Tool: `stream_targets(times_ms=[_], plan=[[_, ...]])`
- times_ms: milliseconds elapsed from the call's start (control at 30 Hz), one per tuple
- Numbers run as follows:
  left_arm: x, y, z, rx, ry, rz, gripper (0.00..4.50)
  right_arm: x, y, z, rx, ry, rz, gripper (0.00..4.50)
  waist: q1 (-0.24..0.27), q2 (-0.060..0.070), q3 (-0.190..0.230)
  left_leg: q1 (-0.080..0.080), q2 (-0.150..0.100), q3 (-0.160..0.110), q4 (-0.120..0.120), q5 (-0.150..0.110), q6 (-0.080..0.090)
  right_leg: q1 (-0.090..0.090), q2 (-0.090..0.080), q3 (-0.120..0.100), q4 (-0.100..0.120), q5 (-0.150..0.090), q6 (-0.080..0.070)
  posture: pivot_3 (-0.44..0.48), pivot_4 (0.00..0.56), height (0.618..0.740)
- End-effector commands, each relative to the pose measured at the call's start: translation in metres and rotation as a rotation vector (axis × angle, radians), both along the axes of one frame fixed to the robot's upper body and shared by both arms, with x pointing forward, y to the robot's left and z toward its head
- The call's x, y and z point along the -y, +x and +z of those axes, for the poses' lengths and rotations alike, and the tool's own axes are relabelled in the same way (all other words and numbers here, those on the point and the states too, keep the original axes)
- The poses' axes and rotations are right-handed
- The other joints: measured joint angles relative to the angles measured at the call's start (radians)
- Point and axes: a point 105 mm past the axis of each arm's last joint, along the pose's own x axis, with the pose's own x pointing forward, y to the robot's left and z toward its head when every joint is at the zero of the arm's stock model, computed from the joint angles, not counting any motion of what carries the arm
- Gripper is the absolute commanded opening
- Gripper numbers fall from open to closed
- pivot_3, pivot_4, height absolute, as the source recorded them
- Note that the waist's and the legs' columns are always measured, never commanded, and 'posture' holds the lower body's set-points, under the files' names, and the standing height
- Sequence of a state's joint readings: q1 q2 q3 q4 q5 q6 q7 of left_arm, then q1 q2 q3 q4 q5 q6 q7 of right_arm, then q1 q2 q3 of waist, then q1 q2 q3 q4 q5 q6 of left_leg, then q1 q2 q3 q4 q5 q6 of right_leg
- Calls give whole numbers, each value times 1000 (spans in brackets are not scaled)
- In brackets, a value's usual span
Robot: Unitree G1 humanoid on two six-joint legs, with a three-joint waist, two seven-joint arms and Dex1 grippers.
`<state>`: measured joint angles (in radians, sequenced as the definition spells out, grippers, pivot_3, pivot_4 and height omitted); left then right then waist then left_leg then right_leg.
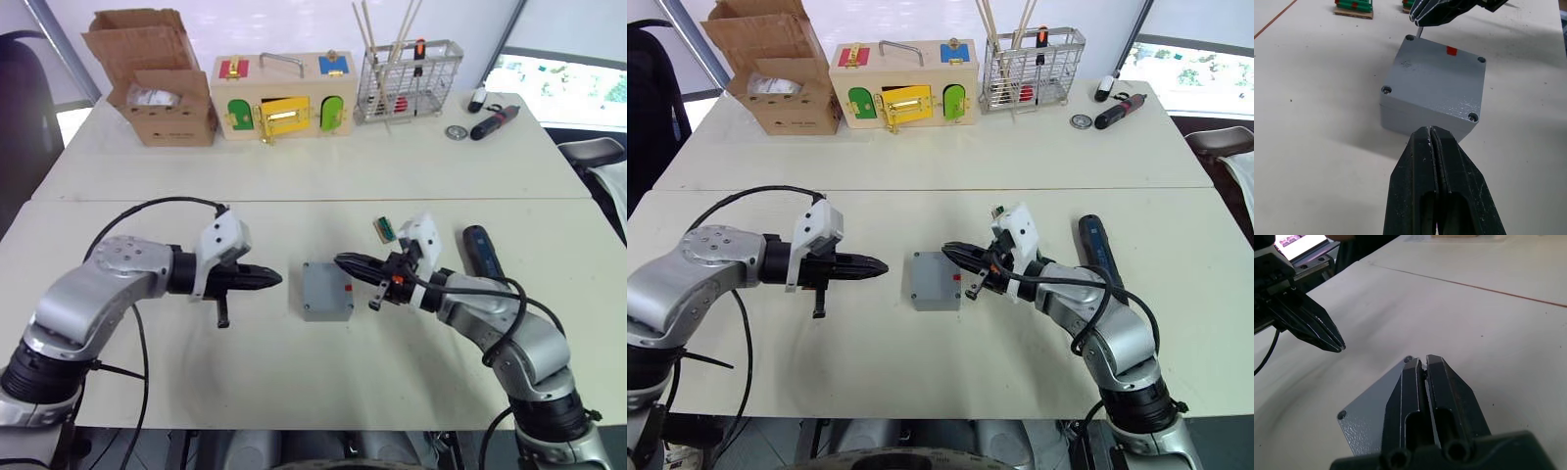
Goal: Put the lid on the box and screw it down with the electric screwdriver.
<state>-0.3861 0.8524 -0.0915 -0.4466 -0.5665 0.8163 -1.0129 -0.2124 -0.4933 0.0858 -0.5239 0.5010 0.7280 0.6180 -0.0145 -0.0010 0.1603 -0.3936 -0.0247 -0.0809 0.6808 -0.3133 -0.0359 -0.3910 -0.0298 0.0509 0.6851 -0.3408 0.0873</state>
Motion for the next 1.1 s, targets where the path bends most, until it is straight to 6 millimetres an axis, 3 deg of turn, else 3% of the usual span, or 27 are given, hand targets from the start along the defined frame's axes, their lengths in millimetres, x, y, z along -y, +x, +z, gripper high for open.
stream_targets(times_ms=[33, 567, 1100], plan=[[3, -2, 6, 35, -5, -13, 0, 0, -1, 6, 36, 4, 10, 67, 0, 0, 0, 0, 0, 0, 0, 0, 0, 0, 0, 0, 0, 0, 0, 0, 150, 740], [7, 0, 6, 40, -10, -11, 0, 13, 11, 0, 44, -22, -47, 67, 0, 0, 0, 0, 0, 0, 0, 0, 0, 0, 0, 0, 0, 0, 0, 0, 150, 740], [10, 1, 4, 43, -16, -8, 0, 8, 16, -8, 35, -61, -39, 67, 0, 0, 0, 0, 0, 0, 0, 0, 0, 0, 0, 0, 0, 0, 0, 0, 150, 740]])
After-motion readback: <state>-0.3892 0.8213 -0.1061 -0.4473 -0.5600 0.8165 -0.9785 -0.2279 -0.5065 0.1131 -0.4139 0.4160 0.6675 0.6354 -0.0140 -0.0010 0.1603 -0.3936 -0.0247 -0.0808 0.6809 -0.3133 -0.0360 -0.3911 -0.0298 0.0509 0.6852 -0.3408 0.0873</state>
